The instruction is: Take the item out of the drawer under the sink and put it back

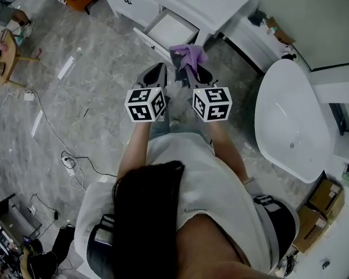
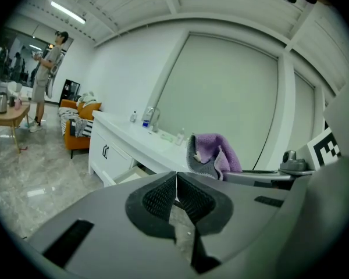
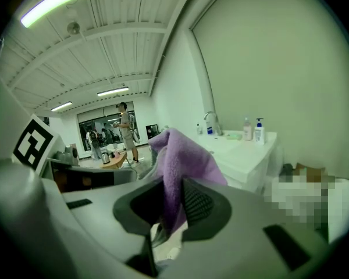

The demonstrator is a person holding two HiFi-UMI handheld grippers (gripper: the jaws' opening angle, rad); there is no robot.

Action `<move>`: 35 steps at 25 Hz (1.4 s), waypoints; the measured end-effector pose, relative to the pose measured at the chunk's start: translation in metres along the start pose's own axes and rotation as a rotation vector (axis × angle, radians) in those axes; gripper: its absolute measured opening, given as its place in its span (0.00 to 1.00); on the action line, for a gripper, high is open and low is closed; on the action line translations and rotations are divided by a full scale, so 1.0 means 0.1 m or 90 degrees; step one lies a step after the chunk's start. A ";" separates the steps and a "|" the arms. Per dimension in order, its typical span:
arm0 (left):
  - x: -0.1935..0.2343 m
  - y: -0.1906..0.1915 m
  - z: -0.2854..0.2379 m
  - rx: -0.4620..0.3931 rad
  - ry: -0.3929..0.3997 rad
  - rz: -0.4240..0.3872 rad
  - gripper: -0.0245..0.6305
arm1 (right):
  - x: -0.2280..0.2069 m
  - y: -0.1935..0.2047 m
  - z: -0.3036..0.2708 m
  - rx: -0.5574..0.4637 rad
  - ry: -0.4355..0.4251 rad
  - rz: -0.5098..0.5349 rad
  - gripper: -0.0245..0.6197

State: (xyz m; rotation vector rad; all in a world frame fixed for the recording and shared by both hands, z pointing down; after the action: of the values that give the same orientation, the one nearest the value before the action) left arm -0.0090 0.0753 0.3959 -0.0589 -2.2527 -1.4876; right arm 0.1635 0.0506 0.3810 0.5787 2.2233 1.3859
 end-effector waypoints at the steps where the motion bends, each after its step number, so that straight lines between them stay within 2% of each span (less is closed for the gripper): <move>1: 0.02 -0.02 -0.02 -0.003 -0.002 0.000 0.04 | -0.01 0.00 -0.02 0.001 0.001 0.001 0.16; 11: 0.17 -0.21 -0.35 -0.007 -0.004 -0.010 0.04 | -0.15 -0.11 -0.29 0.000 0.011 0.003 0.16; 16: 0.26 -0.27 -0.52 0.009 0.003 -0.017 0.04 | -0.22 -0.16 -0.46 0.009 0.024 -0.002 0.16; 21: 0.41 -0.45 -0.80 0.019 0.007 0.002 0.04 | -0.29 -0.30 -0.77 0.015 0.015 -0.003 0.16; 29: 0.74 -0.57 -1.16 0.043 -0.001 -0.004 0.04 | -0.36 -0.41 -1.29 0.033 0.004 -0.008 0.16; 35: 1.01 -0.74 -1.40 0.064 -0.002 -0.014 0.04 | -0.44 -0.46 -1.64 0.050 0.020 -0.031 0.16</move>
State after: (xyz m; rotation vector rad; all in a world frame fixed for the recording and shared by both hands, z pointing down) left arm -0.0733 -0.1001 0.4159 -0.0068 -2.3342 -1.3842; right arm 0.0992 -0.1100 0.4105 0.5294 2.3096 1.2963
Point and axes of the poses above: the fingertips, and each gripper's own axes: z backward along the fingers, x to its left, y out of its underside, the point moved 9 cm from there along z, backward along the fingers
